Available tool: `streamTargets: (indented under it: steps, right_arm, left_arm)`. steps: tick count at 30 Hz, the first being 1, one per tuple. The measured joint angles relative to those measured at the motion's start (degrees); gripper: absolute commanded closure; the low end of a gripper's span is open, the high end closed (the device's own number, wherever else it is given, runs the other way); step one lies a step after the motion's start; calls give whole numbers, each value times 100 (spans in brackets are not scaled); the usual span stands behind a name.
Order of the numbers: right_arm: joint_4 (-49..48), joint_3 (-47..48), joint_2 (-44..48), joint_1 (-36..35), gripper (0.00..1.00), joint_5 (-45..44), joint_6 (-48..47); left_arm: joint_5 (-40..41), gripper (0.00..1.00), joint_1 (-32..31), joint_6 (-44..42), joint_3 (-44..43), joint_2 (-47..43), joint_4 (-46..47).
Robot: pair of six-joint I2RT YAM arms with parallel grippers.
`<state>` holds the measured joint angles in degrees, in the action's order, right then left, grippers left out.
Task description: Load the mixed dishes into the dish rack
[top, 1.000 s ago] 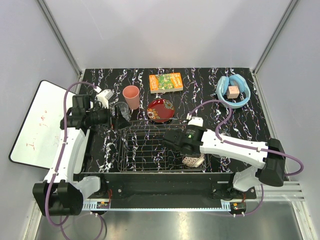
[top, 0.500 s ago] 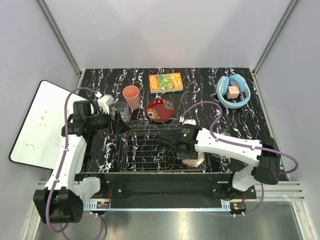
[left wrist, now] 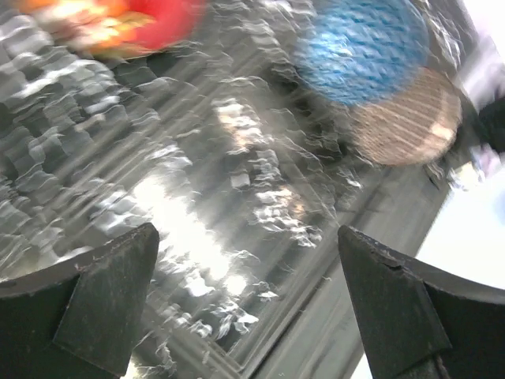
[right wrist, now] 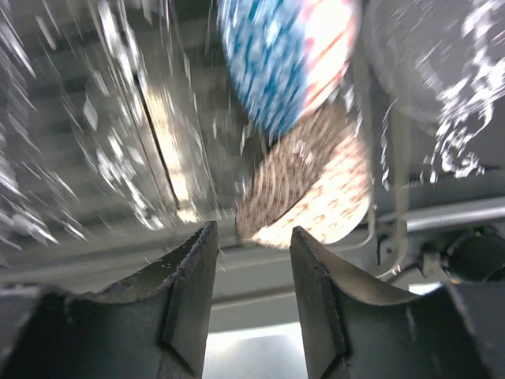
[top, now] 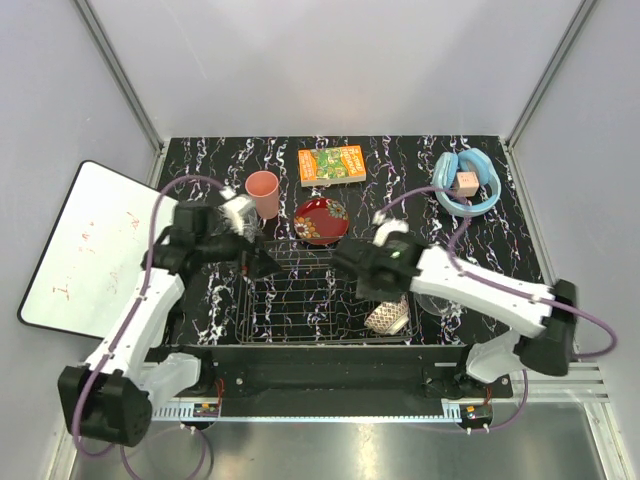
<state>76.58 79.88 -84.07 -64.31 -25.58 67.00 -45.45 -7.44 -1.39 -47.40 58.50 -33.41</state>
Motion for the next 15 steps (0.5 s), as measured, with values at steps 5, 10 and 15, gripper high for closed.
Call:
streamTargets:
  steps: [5, 10, 15]
  right_arm:
    - [2, 232, 1025, 844, 49, -741, 258]
    - [-26, 428, 2116, 920, 46, -1626, 656]
    - [-13, 20, 3161, 920, 44, -2076, 697]
  left_arm:
    - [101, 1, -1934, 431, -872, 382, 155]
    - [356, 1, -2970, 907, -1478, 1541, 481]
    - [254, 1, -3399, 1141, -1867, 2723, 549]
